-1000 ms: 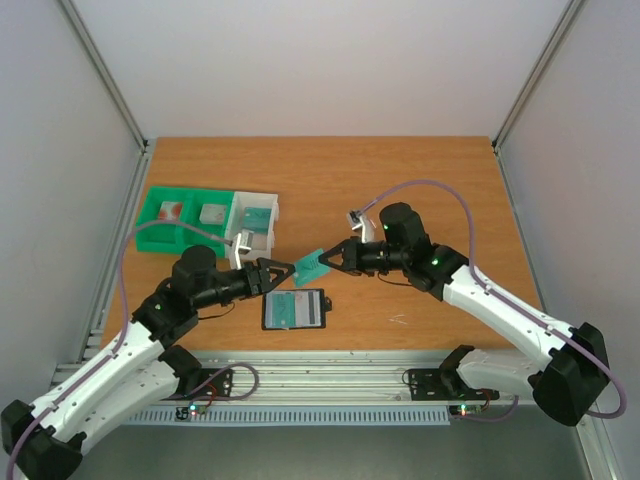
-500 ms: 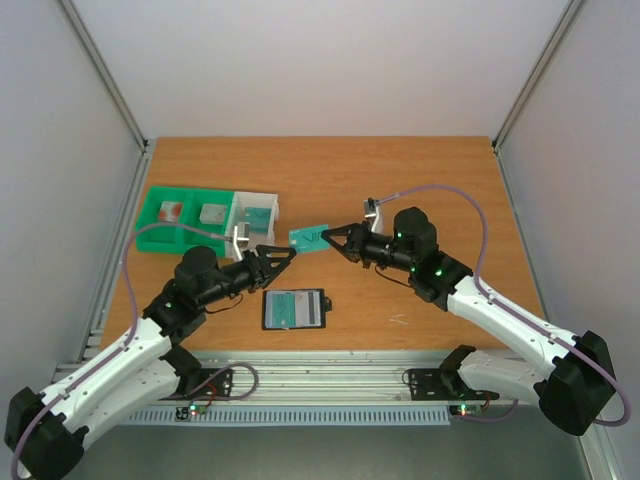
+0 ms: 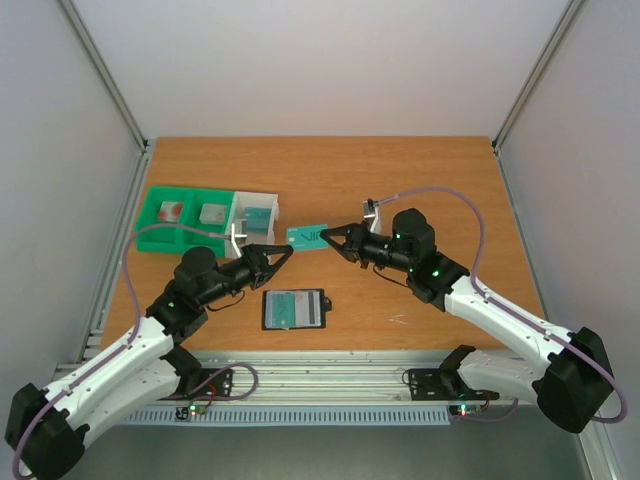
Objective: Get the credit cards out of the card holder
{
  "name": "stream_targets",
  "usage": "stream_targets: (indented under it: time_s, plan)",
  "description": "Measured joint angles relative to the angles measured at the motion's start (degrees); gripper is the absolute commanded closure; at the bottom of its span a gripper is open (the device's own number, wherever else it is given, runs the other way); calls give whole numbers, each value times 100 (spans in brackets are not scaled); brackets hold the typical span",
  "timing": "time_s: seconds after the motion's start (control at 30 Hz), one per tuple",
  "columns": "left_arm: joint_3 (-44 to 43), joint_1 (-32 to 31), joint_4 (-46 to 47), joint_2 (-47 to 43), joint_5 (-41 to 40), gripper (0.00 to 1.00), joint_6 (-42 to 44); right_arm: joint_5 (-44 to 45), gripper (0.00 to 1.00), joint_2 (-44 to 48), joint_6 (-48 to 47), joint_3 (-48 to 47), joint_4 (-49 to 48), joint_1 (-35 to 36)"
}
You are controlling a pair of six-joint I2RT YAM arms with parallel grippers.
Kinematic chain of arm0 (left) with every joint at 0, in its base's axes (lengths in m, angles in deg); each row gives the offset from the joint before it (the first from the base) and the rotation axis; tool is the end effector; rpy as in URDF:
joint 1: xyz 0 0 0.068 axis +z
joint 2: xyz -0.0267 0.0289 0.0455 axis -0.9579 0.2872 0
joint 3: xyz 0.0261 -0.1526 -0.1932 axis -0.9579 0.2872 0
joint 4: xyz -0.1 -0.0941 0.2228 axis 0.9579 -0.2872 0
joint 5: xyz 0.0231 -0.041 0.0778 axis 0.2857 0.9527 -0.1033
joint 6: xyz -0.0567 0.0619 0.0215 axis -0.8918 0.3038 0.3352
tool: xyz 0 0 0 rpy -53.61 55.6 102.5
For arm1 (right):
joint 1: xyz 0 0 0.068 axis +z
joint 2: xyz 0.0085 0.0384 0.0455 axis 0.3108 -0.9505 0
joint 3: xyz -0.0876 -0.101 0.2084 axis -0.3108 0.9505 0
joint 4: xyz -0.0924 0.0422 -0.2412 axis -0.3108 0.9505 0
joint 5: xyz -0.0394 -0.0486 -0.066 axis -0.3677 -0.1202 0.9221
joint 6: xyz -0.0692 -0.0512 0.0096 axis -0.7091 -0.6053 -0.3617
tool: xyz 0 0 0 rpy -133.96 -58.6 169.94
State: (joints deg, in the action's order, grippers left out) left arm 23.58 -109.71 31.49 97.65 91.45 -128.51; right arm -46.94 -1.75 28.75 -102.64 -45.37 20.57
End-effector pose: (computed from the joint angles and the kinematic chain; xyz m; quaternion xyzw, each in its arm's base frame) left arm 0.1798 -0.1670 0.2484 -0.1161 0.7298 -0.6187 0.2667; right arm 0.2154 0.2156 0.2704 -0.1089 0.7574 0.5404 0.3500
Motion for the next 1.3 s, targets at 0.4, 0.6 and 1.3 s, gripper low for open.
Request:
stream_targets:
  time_s: [0.4,0.6,1.3]
  plan:
    - [31,66,76,2,-33,100,90,-52,72,-48,20,122,-68,-11]
    - [31,494,-33,15,155,99,350,-107,29,-13,-245,144,330,-11]
    - [-1563,3296,-2444,1187,2098,100,2625,90,2,557,-1353,52,2129,-11]
